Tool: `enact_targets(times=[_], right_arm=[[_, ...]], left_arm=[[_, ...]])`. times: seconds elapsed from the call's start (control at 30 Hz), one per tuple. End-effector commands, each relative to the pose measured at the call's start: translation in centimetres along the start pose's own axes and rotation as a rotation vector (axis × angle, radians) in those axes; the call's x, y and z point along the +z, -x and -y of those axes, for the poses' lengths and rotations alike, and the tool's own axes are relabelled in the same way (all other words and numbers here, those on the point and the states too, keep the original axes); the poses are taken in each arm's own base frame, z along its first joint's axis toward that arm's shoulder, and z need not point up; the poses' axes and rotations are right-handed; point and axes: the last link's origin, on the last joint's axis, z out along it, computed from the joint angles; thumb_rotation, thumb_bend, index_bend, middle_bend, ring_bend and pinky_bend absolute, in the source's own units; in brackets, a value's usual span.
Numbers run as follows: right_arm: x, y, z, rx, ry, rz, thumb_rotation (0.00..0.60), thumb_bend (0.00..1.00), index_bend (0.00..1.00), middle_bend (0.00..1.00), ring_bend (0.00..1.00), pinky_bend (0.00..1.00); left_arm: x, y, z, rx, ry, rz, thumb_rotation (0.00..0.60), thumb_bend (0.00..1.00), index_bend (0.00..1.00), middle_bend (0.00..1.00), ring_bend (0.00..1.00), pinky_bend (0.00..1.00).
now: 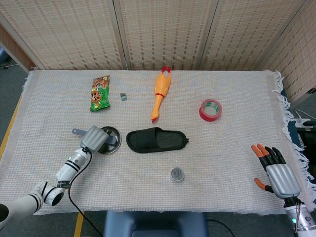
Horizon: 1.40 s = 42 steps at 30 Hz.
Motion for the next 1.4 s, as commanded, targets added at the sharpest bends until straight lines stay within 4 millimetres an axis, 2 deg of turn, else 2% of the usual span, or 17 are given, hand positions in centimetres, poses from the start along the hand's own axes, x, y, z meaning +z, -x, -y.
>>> enact_targets(times=[0.03,0.17,0.27,0.37,0.43,0.5,0.57,0.6,0.67,0.87,1.03,1.23,1.33,1.4], right_arm=[[0.1,0.0,0.0,0.000,-0.002,-0.006,0.600,0.16,0.00,0.00,0.00,0.00],[0.7,0.2,0.4,-0.008,-0.032,-0.036,0.600,0.16,0.00,0.00,0.00,0.00],[2.5,0.4,1.1,-0.054,-0.102,-0.056,0.600,0.16,0.00,0.00,0.00,0.00],[5.0,0.4,2.0,-0.107,-0.177,-0.062,0.600,0.24,0.00,0.00,0.00,0.00],[5.4,0.5,2.1,-0.112,-0.188,-0.060,0.600,0.29,0.03,0.00,0.00,0.01],[6.7,0.5,2.8,-0.128,-0.226,-0.053,0.600,0.36,0.07,0.00,0.00,0.02],[9.7,0.6,4.6,-0.170,-0.318,-0.033,0.600,0.41,0.12,0.01,0.00,0.04],[12.2,1.0,6.1,-0.238,-0.386,-0.014,0.600,0.43,0.14,0.02,0.00,0.05],[14.6,1.8,7.2,-0.293,-0.427,0.004,0.600,0.44,0.17,0.04,0.00,0.05],[18.1,3.7,9.3,-0.365,-0.474,0.045,0.600,0.51,0.25,0.10,0.00,0.08],[19.7,4.7,11.3,-0.365,-0.504,0.070,0.600,0.57,0.26,0.11,0.00,0.08],[20.1,5.3,13.3,-0.330,-0.534,0.066,0.600,0.58,0.26,0.11,0.00,0.08],[20.0,5.2,13.7,-0.303,-0.542,0.050,0.600,0.58,0.25,0.11,0.00,0.09],[19.9,5.4,13.7,-0.292,-0.545,0.055,0.600,0.58,0.21,0.11,0.00,0.10]], left_arm=[[-0.3,-0.2,0.1,-0.016,0.000,-0.017,0.600,0.41,0.60,0.68,0.69,1.00],[-0.8,-0.8,0.0,-0.061,0.004,-0.051,0.600,0.43,0.66,0.75,0.70,1.00],[-1.0,-1.8,-0.2,-0.101,0.010,-0.068,0.600,0.43,0.68,0.78,0.70,1.00],[-1.0,-2.8,-0.6,-0.124,0.014,-0.074,0.600,0.44,0.68,0.78,0.70,1.00],[-1.0,-2.9,-0.7,-0.125,0.013,-0.072,0.600,0.44,0.68,0.78,0.70,1.00],[-0.9,-3.4,-1.0,-0.133,0.013,-0.075,0.600,0.45,0.68,0.78,0.70,1.00],[-0.5,-4.4,-1.8,-0.152,0.013,-0.087,0.600,0.45,0.68,0.78,0.70,1.00],[0.0,-5.4,-2.7,-0.155,0.021,-0.108,0.600,0.45,0.68,0.78,0.70,1.00],[0.4,-6.5,-3.6,-0.137,0.009,-0.123,0.600,0.44,0.68,0.78,0.70,1.00],[1.0,-8.5,-5.8,-0.145,-0.024,-0.137,0.600,0.44,0.68,0.78,0.70,1.00],[1.3,-9.0,-6.9,-0.151,-0.033,-0.129,0.600,0.44,0.68,0.78,0.70,1.00],[2.1,-9.0,-6.9,-0.165,-0.063,-0.115,0.600,0.44,0.68,0.78,0.70,1.00],[2.3,-9.0,-7.0,-0.160,-0.065,-0.113,0.600,0.45,0.68,0.78,0.70,1.00],[2.4,-9.0,-7.0,-0.152,-0.064,-0.113,0.600,0.45,0.68,0.78,0.70,1.00]])
